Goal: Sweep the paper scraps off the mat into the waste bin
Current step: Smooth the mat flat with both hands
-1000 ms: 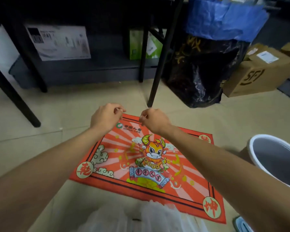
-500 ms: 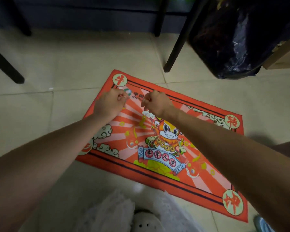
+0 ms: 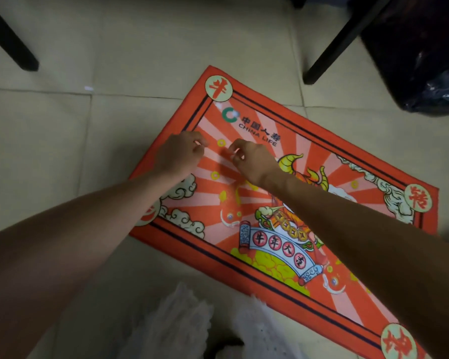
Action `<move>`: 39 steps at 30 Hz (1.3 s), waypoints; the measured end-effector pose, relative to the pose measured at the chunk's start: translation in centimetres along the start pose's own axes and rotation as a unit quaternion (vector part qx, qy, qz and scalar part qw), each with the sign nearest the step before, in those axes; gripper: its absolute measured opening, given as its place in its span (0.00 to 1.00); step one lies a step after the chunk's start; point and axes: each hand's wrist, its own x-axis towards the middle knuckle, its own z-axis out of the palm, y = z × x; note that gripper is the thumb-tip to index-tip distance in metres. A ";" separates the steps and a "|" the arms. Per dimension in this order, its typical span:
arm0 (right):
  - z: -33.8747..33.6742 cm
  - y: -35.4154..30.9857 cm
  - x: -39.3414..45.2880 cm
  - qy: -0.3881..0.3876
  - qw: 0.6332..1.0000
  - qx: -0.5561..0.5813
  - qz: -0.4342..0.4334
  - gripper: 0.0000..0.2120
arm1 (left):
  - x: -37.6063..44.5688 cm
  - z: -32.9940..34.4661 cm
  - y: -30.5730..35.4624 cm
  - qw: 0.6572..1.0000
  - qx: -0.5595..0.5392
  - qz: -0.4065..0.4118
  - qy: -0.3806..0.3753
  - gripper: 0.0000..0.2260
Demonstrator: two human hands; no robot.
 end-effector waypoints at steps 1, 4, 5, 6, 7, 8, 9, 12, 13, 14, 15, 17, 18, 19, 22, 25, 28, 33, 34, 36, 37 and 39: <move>0.6 -0.2 0.4 -0.007 1.000 -0.009 -0.008 0.13 | 0.1 0.3 -0.9 1.000 -0.003 0.002 0.003 0.11; 2.2 -1.1 1.4 -0.013 0.999 -0.035 -0.035 0.21 | 0.6 0.7 -3.1 1.000 0.000 0.019 0.025 0.11; 2.8 -1.4 1.8 -0.012 0.998 -0.040 -0.042 0.22 | 0.8 0.8 -3.7 0.999 0.014 0.020 0.031 0.13; 3.2 -1.8 2.2 -0.012 0.998 -0.047 -0.045 0.24 | 0.9 0.9 -4.2 0.999 0.032 0.019 0.033 0.15; 3.6 -2.0 2.5 -0.011 0.998 -0.050 -0.044 0.25 | 1.0 1.0 -4.6 0.998 0.049 0.016 0.035 0.18; 4.1 -2.3 2.8 -0.011 0.998 -0.051 -0.040 0.26 | 1.0 1.1 -5.1 0.997 0.066 0.010 0.037 0.20; 4.5 -2.5 3.0 -0.012 0.998 -0.051 -0.033 0.27 | 1.1 1.3 -5.8 0.996 0.082 0.004 0.039 0.22; 5.6 -2.8 3.5 -0.025 0.998 -0.049 -0.012 0.32 | 1.4 2.0 -7.6 0.993 0.113 -0.035 0.022 0.27; 6.0 -2.7 3.5 -0.034 0.999 -0.041 -0.009 0.35 | 1.5 2.3 -8.0 0.993 0.110 -0.047 0.012 0.28; 6.3 -2.6 3.6 -0.044 0.998 -0.034 -0.006 0.37 | 1.6 2.7 -8.4 0.993 0.109 -0.054 0.006 0.29; 6.7 -2.5 3.6 -0.052 0.998 -0.031 -0.004 0.39 | 1.6 3.0 -8.7 0.992 0.112 -0.055 0.003 0.29; 7.2 -2.4 3.5 -0.057 0.997 -0.046 -0.007 0.40 | 1.6 3.2 -9.0 0.991 0.122 -0.046 0.014 0.28; 7.3 -2.4 3.5 -0.057 0.997 -0.060 -0.008 0.41 | 1.6 3.2 -9.1 0.991 0.122 -0.040 0.032 0.27; 7.5 -2.3 3.4 -0.056 0.996 -0.074 -0.009 0.41 | 1.6 3.0 -9.2 0.991 0.117 -0.034 0.053 0.25; 7.7 -2.6 3.1 -0.057 0.992 -0.109 -0.011 0.41 | 1.9 2.6 -9.7 0.986 0.141 -0.016 0.088 0.18; 7.9 -2.9 3.1 -0.063 0.991 -0.121 -0.007 0.42 | 2.6 2.1 -10.1 0.977 0.185 0.002 0.102 0.12; 8.2 -3.2 2.9 -0.073 0.988 -0.134 -0.003 0.45 | 2.9 1.2 -9.7 0.978 0.189 0.002 0.083 0.13; 8.2 -3.4 2.8 -0.068 0.989 -0.134 -0.006 0.49 | 3.8 0.3 -10.3 0.979 0.197 -0.001 0.061 0.19; 8.2 -3.4 2.8 -0.068 0.988 -0.137 -0.007 0.49 | 3.9 0.3 -10.5 0.979 0.197 -0.001 0.054 0.20; 8.3 -3.4 2.8 -0.069 0.987 -0.145 -0.007 0.49 | 4.1 0.2 -10.5 0.981 0.189 -0.002 0.044 0.20; 8.4 -3.5 2.7 -0.067 0.987 -0.146 -0.008 0.49 | 4.0 0.2 -10.5 0.982 0.185 -0.002 0.042 0.20; 8.4 -3.6 2.7 -0.065 0.987 -0.145 -0.009 0.49 | 3.9 0.1 -10.3 0.983 0.180 0.002 0.037 0.20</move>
